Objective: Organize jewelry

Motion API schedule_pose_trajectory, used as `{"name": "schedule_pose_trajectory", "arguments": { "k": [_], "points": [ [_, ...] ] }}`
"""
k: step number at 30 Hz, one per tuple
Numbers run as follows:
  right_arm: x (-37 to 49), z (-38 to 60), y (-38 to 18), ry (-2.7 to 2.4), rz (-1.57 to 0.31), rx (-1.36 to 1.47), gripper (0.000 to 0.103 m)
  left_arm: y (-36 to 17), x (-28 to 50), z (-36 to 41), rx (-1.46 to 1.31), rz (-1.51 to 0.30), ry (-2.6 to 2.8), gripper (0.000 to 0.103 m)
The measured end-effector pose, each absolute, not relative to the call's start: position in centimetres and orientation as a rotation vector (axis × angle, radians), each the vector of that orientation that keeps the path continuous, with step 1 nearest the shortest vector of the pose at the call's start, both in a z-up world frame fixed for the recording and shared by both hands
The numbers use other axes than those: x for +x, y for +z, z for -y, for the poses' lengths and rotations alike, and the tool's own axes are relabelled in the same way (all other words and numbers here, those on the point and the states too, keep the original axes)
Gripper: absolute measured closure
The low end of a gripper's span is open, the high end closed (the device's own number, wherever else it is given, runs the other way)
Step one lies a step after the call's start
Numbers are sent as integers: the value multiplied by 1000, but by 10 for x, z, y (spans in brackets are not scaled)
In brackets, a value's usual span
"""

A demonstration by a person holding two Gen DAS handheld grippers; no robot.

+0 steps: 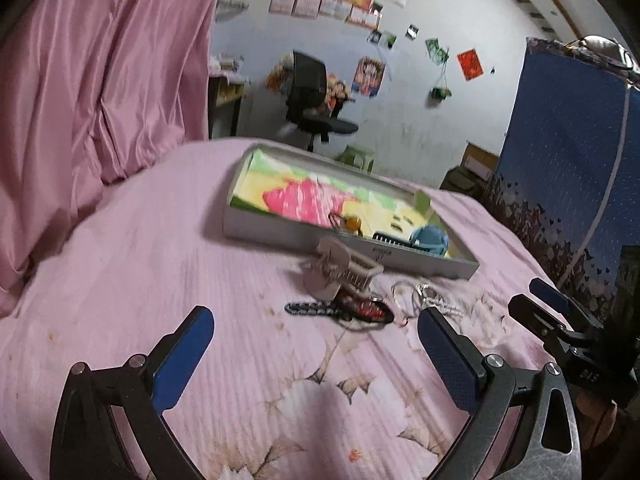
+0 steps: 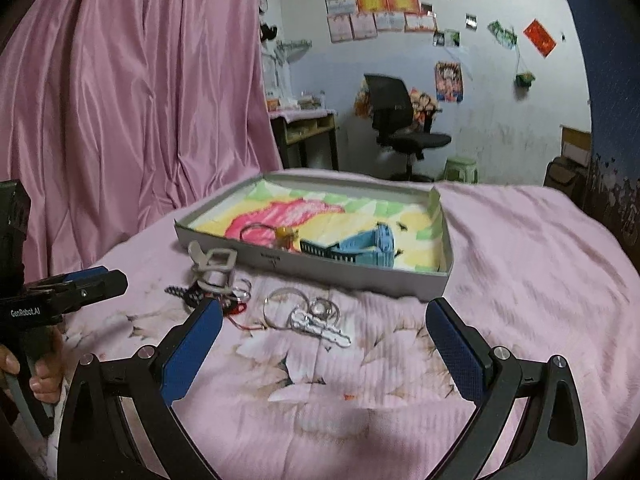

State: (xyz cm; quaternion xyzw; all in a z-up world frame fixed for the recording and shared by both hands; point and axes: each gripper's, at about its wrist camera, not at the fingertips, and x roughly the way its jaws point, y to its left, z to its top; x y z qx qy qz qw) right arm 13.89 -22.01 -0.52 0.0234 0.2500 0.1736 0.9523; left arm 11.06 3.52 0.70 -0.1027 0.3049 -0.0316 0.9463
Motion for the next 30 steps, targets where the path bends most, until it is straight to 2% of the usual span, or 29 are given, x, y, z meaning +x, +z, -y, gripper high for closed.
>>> {"name": "schedule_pose_trajectory", "arguments": {
  "k": [4, 6, 17, 20, 28, 30],
  "points": [
    [147, 218, -13, 364, -560, 49, 6, 1, 120, -37, -212, -675, -90, 1],
    [153, 216, -17, 373, -584, 47, 20, -1, 125, -39, -215, -697, -100, 2],
    [181, 196, -35, 422, -715, -35, 59, -10, 147, -32, -203, -823, -191, 38],
    [188, 195, -36, 440, -731, -61, 61, -11, 153, -27, -237, -846, -221, 44],
    [202, 193, -47, 485, -806, -58, 61, -20, 173, -19, -357, -907, -250, 51],
    [203, 192, -50, 491, -817, -58, 63, -23, 177, -19, -381, -917, -248, 57]
  ]
}}
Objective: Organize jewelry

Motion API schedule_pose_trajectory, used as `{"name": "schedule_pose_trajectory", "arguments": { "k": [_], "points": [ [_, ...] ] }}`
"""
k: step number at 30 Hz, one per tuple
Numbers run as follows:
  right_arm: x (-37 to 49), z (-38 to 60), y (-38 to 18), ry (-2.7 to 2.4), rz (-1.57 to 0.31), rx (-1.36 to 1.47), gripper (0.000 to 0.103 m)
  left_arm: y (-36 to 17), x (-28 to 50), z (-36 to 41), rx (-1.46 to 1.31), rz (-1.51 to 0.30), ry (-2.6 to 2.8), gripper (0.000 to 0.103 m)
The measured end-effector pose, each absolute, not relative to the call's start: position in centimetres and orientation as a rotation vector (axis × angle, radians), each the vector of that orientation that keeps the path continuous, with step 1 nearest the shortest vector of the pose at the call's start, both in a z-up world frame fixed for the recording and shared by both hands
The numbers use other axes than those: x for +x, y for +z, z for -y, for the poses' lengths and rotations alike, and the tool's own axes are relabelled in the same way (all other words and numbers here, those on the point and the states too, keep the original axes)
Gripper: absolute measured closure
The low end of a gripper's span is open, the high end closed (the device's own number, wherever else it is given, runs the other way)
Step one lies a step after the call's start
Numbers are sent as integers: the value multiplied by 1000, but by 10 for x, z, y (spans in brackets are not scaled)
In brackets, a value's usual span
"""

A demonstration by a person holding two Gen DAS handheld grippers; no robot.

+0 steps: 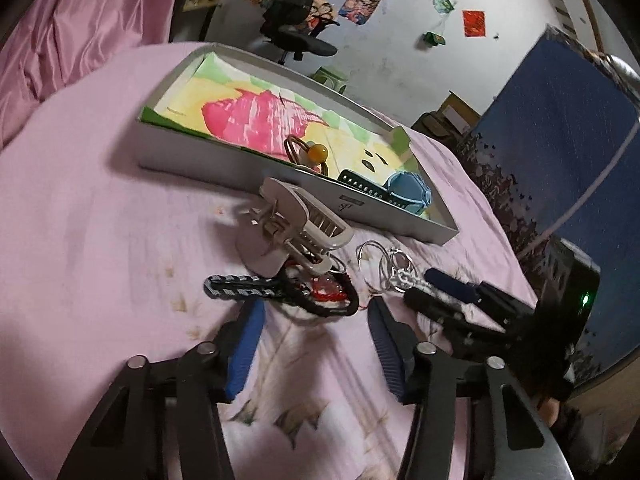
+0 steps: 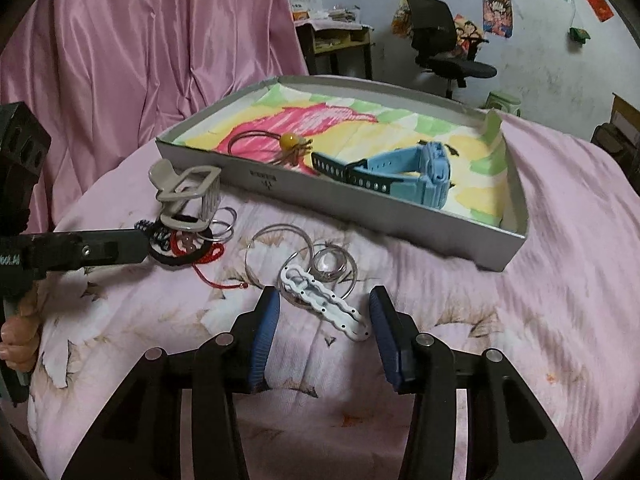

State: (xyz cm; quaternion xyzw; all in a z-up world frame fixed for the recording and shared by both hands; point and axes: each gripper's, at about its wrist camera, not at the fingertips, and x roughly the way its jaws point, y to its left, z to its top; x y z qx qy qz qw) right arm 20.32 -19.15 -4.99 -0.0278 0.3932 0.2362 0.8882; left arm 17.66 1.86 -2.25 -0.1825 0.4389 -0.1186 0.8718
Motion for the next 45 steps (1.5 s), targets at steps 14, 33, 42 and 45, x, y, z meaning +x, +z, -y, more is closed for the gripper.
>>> {"name": "schedule_pose_trajectory", "arguments": {
  "k": [14, 33, 42, 45],
  "points": [
    [194, 184, -52, 527, -834, -90, 88, -35, 173, -21, -441, -942, -241, 97],
    [165, 190, -37, 565, -770, -66, 91, -14, 127, -12, -318, -904, -291, 97],
    [167, 202, -16, 525, -625, -15, 91, 22, 130, -5, -265, -775, -276, 97],
    [177, 208, -8, 484, -584, 3, 91, 34, 140, -2, -254, -731, -276, 97]
  ]
}}
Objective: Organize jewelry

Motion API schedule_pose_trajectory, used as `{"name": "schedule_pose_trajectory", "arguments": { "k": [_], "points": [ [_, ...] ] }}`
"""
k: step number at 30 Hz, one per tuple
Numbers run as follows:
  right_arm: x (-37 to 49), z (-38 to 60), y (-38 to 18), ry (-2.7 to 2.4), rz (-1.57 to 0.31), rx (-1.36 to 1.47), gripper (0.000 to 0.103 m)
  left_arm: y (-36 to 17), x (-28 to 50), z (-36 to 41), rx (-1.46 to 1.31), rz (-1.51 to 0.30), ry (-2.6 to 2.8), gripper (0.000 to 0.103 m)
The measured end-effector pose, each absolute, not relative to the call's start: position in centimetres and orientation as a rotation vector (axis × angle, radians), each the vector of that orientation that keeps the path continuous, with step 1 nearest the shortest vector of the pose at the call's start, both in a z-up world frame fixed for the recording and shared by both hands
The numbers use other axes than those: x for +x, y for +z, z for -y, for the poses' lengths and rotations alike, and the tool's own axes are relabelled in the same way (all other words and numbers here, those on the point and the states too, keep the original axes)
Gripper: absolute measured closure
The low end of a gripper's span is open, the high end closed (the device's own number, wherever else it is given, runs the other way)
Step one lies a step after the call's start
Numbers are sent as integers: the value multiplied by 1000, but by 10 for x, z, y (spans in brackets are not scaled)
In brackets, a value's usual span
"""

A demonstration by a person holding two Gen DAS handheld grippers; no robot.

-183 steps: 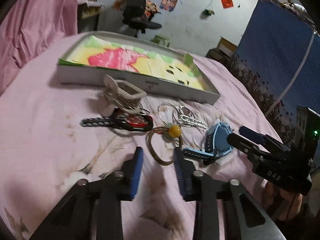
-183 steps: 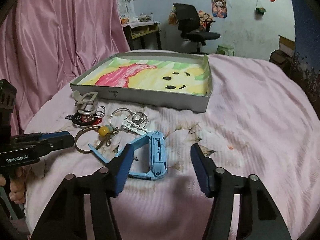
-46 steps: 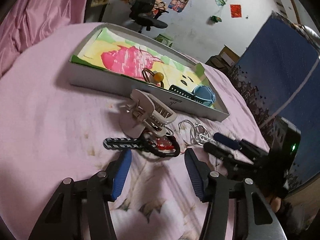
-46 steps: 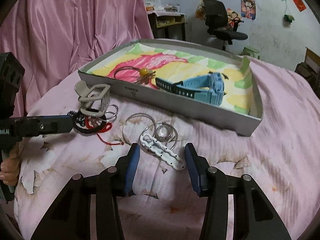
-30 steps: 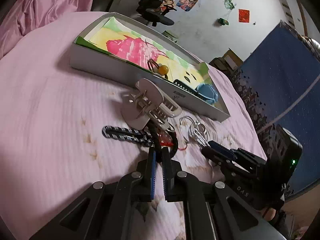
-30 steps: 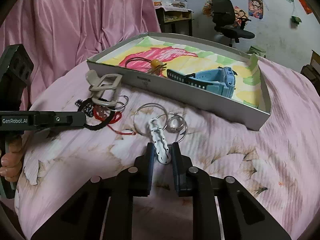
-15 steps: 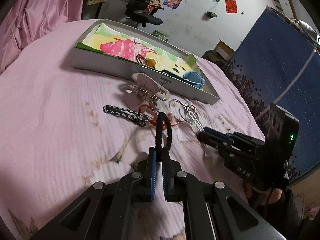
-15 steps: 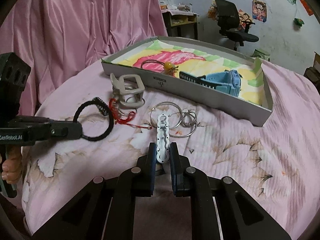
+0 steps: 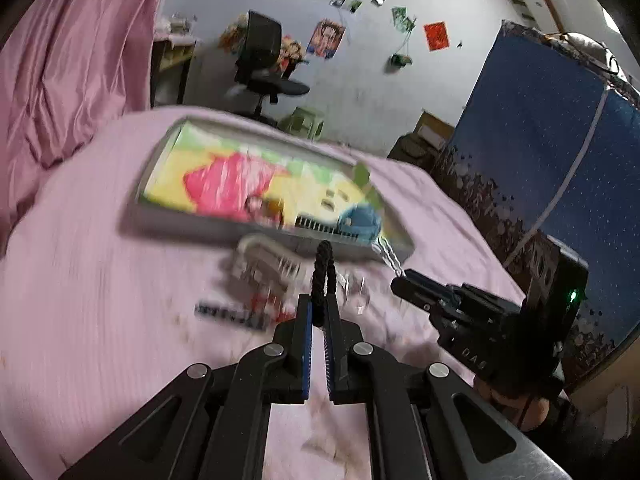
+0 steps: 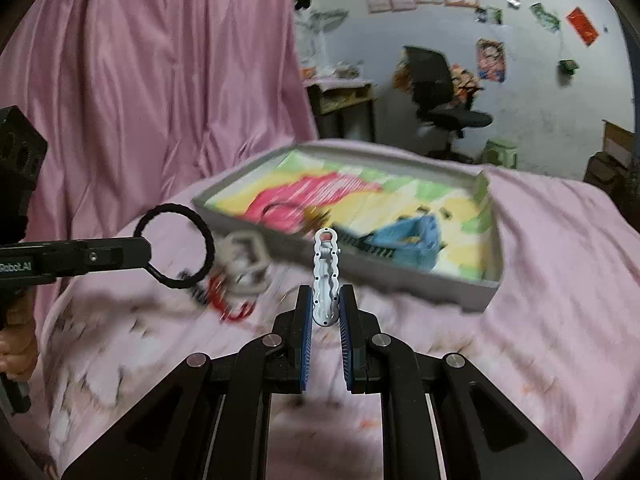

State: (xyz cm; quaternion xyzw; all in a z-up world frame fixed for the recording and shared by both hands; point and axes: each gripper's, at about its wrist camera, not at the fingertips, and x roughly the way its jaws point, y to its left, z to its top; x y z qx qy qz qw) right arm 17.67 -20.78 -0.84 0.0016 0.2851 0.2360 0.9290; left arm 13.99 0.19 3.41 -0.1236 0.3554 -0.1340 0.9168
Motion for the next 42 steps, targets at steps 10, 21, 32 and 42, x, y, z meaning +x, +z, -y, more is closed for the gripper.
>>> {"name": "schedule_pose_trajectory", "arguments": {
  "k": [10, 21, 32, 42],
  "points": [
    [229, 207, -3, 423, -558, 32, 91, 51, 200, 12, -227, -624, -266, 97],
    [263, 203, -24, 379, -643, 60, 91, 15, 264, -4, -324, -742, -195, 97],
    [267, 199, -31, 363, -672, 38, 91, -8, 272, 3, -283, -849, -152, 97],
    [265, 201, -30, 351, -654, 30, 90, -4, 264, 0, -257, -826, -153, 97]
  ]
}}
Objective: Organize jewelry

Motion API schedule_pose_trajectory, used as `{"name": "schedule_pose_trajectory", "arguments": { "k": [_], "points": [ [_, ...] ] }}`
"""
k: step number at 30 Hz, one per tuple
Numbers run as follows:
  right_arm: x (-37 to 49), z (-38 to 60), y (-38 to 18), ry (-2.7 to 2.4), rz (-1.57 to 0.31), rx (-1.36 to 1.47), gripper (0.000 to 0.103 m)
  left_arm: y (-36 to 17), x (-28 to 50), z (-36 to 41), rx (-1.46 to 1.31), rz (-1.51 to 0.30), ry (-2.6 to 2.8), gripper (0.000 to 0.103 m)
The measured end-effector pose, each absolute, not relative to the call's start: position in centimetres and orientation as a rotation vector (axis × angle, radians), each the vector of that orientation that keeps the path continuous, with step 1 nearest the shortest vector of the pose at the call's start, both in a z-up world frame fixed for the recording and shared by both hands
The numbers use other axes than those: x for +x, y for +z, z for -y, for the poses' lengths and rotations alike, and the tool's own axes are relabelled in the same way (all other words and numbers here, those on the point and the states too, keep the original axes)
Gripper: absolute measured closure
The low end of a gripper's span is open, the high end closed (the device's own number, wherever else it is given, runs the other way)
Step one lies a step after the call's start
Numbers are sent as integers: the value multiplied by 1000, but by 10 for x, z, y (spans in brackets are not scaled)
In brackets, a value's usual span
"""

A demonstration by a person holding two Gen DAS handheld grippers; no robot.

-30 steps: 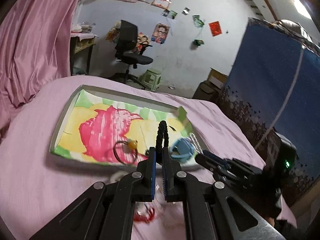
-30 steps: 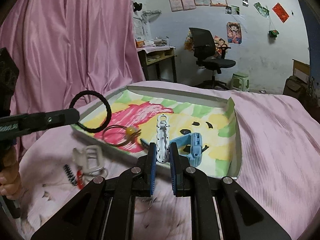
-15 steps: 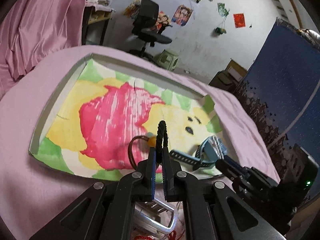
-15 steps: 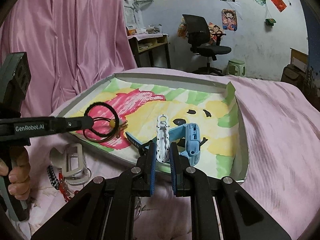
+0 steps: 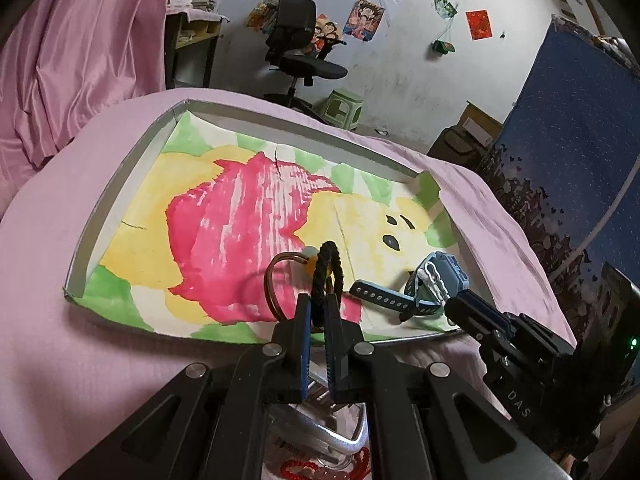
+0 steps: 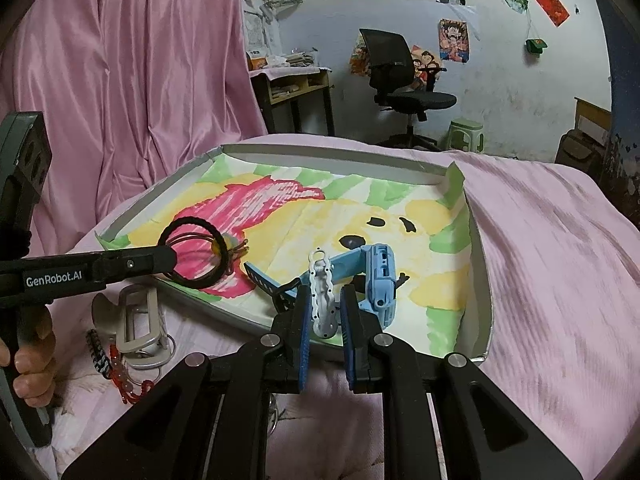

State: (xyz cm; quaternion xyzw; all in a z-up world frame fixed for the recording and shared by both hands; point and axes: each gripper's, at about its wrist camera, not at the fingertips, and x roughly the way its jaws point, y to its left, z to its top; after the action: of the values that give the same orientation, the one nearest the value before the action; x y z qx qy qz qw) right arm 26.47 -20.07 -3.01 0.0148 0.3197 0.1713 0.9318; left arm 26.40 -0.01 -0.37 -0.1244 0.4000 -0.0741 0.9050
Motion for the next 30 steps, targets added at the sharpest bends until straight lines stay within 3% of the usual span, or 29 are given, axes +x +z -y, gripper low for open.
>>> {"name": "schedule_pose_trajectory", "arguments": {
  "k": [13, 15, 17, 18, 23, 30],
  "points": [
    [258, 199, -24, 342, -618, 17, 90, -1, 258, -1, -262, -803, -167, 93],
    [257, 200, -24, 341, -612, 17, 87, 0, 256, -1, -264, -792, -173, 85],
    [255, 200, -22, 340, -603, 17, 78, 3, 252, -2, -267, -771, -175, 69],
    [253, 200, -21, 339, -597, 17, 73, 4, 250, -2, -265, -760, -171, 66],
    [243, 203, -10, 329, -549, 19, 67, 11, 241, -2, -245, -723, -151, 55],
    [220, 212, 7, 325, -463, 51, 35, 28, 212, -6, -199, -599, -87, 18]
  ]
}}
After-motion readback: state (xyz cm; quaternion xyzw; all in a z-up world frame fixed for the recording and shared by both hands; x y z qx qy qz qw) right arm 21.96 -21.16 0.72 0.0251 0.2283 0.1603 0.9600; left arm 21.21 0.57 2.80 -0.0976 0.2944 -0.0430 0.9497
